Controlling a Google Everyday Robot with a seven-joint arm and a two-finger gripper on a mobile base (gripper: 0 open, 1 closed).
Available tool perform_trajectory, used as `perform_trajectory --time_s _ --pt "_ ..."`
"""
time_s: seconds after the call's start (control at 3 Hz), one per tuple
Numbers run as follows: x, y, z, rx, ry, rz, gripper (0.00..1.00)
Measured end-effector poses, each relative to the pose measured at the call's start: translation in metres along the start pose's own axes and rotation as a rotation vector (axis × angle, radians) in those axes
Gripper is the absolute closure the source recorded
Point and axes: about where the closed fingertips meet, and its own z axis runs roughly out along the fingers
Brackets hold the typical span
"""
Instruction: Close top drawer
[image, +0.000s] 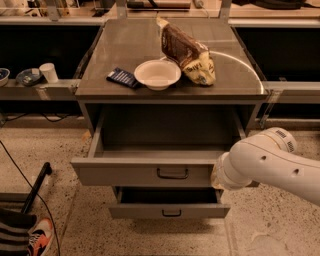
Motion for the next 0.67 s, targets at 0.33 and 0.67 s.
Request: perform_trajectory --time_s 0.33,0.67 --pt "0.0 0.0 0.0 0.0 0.0 0.0 0.3" --pt "0.0 0.0 0.0 0.0 0.0 0.0 0.09"
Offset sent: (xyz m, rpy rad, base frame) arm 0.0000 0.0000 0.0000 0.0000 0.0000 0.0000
